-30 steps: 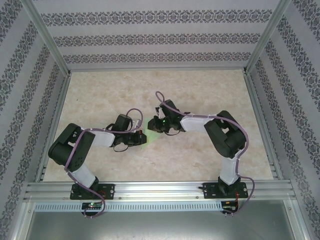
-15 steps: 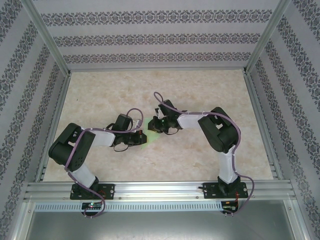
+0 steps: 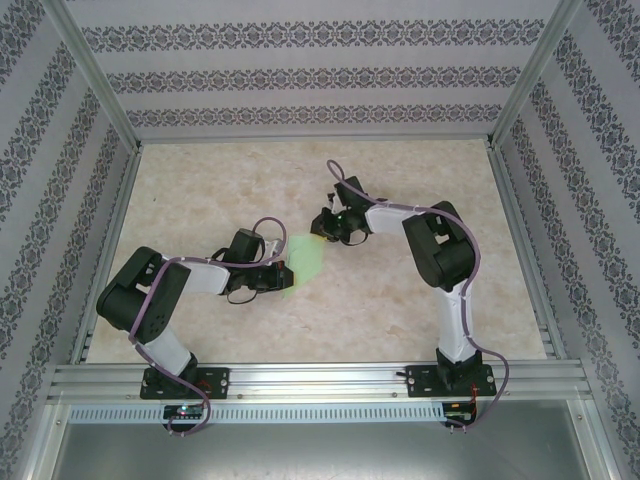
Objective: Fold a paper plane with a square sheet of paper (pick it up from the middle)
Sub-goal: Fourth fold the wing at the center of the table.
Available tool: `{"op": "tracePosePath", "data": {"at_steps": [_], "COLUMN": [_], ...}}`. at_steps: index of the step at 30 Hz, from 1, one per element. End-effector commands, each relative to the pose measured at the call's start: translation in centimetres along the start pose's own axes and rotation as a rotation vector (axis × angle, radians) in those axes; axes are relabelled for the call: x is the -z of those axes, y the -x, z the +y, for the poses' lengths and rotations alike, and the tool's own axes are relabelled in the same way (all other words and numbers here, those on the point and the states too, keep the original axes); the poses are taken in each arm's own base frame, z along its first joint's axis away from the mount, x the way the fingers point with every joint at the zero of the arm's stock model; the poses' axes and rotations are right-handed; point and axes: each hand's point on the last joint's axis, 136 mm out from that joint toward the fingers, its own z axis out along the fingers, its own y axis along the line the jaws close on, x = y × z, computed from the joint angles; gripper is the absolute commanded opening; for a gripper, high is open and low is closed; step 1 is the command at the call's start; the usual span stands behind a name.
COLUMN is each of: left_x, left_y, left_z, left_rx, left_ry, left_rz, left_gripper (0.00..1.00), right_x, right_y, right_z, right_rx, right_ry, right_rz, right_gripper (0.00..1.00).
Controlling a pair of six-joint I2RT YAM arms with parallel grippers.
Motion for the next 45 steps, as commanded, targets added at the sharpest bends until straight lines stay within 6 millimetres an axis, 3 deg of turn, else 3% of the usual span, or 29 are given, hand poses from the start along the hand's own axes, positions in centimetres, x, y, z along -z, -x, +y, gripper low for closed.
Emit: {"op": "tracePosePath", "data": {"at_steps": [1,6,10,14,19,27,30,34,39,45], "left_x": [-0.2,-0.2,-0.2,-0.3,-0.3,-0.2,-0.1,-0.1,0.0,0.0], "left_y": [-6.1,-5.8,-5.6,-5.4,-5.1,-5.0,-5.0,-5.2,-5.6,-5.8], "left_z": [7.0,6.8,6.6,6.4,6.2,6.1,6.1,6.3,6.5,6.6], "left_rx": [0.112,0.103,0.103,0.1,0.093,0.082,0.085,0.09,0.09,0.095], "left_ry": [0.263,0.259,0.251,0.247,0.241,0.247,0.243,0.251,0.256,0.255], "left_rz": [0.149,0.15,0.146,0.143,0.136,0.139,0.137,0.138,0.145,0.147], "left_gripper": [0.0,0.0,0.0,0.0,0.0,0.0,0.0,0.0,0.0,0.0], "right_x": [0.4,3.2,5.3,4.4,1.8,-1.0,-1.6,-1.4,-0.3,-0.4], "right_y": [2.2,3.6,2.7,-1.0,-4.9,-7.9,-8.4,-7.2,-5.1,-2.1], "right_z": [-2.2,0.7,3.6,6.2,6.4,4.3,2.2,-0.8,-2.3,-4.2], "right_rx": [0.002,0.052,0.089,0.132,0.109,0.065,0.067,0.032,0.059,-0.005], "right_ry": [-0.056,-0.004,0.052,0.094,0.115,0.087,0.012,-0.062,-0.186,-0.153], "right_rz": [-0.04,-0.077,-0.106,-0.059,-0.003,0.068,0.072,0.05,0.024,-0.005], "right_gripper": [0.16,0.17,0.18,0.17,0.17,0.13,0.12,0.12,0.12,0.12]}}
